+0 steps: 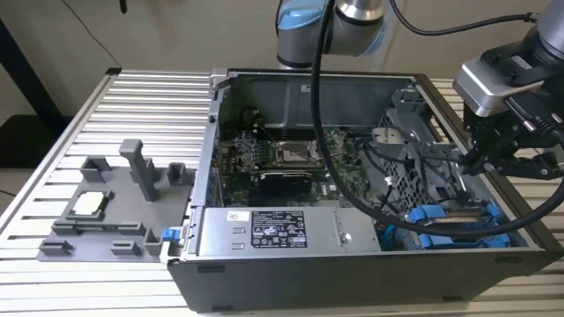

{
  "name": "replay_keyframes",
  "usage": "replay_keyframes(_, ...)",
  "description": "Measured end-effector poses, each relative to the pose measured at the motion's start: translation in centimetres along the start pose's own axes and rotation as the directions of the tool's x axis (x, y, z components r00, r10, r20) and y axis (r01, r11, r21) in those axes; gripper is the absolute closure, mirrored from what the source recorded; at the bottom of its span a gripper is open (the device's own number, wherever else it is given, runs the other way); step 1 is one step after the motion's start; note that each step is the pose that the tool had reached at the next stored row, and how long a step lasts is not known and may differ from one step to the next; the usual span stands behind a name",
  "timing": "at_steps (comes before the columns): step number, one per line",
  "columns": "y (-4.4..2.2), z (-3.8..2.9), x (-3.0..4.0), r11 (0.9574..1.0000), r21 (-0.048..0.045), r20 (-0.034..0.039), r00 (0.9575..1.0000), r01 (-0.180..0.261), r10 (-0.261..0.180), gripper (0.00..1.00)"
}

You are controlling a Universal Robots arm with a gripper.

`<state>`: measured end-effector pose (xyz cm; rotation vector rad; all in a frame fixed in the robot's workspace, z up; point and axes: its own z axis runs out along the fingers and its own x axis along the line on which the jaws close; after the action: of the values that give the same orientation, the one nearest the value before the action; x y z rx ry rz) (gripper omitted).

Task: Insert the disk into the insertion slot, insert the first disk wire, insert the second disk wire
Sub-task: 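Insert the first disk wire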

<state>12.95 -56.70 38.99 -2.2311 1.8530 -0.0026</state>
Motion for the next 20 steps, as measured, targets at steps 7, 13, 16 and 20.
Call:
replay_keyframes(7, -1.49, 0.32, 0.59, 0.9985, -0.0533, 0.0012, 1.0000, -0.008, 0.009, 0.81)
replay_keyframes(13, -1.30, 0.85, 1.32, 0.9979, -0.0474, -0.0053, 0.9990, -0.044, 0.043, 0.81)
replay_keyframes(16, -1.25, 1.07, 1.39, 0.9964, -0.0424, -0.0112, 0.9973, -0.074, 0.073, 0.81)
replay_keyframes(20, -1.26, 1.11, 1.48, 0.9956, -0.0419, -0.0220, 0.9964, -0.083, 0.082, 0.81)
